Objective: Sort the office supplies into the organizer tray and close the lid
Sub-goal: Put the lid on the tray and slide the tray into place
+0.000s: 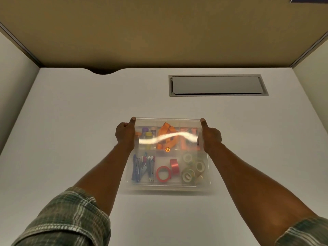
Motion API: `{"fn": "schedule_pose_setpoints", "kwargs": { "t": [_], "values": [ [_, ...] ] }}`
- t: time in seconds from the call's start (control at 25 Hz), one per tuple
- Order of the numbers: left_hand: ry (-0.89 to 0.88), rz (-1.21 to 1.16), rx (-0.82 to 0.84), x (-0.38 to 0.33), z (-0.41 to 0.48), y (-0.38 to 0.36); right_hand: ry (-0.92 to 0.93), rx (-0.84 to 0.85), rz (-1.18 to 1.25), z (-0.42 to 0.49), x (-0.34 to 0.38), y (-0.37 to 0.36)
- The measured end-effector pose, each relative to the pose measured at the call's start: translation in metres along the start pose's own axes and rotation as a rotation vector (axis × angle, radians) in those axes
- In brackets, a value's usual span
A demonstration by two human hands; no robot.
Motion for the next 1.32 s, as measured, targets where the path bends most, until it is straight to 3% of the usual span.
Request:
{"fn": "schedule_pose_setpoints", "kwargs": {
  "t": [0.16,0.28,0.36,0.6,0.76,0.92,1.04,1.32],
  "values": [
    [-0.071,0.198,0.073,-0.004,-0.025,0.020,0.180,-0.053,-0.101,-0.026,-0.013,0.005],
    [-0.479,0.589,0.160,0.012,-0.081,0.041,0.482,-0.119,-0.283,-0.073,-0.043,-0.002],
    [-0.638,0.760,0.228,0.037,-0.124,0.052,0.650,-0.173,-0.423,-0.106,-0.069,-0.011],
    [-0.619,0.842,0.256,0.082,-0.159,0.072,0.728,-0.235,-0.654,-0.137,-0.117,-0.023],
    [-0.675,0.849,0.238,0.083,-0.156,0.067,0.797,-0.250,-0.604,-0.134,-0.119,-0.026],
    [-0.613,0.914,0.190,0.086,-0.154,0.068,0.767,-0.229,-0.550,-0.127,-0.118,-0.024],
    [-0.710,0.928,0.217,0.075,-0.159,0.054,0.788,-0.197,-0.565,-0.125,-0.111,-0.028],
    [-0.731,0.960,0.190,0.067,-0.132,0.061,0.844,-0.119,-0.579,-0.165,-0.070,-0.085]
  ]
}}
Point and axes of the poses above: each hand's wrist, its own z-axis towards the middle knuckle, its own y-axis out of the back of the hand, x = y × z, the point moved 5 cm from there along z, towards the middle knuckle, and after that the axes turned 15 degrees about -z, right-handed, at the moved point
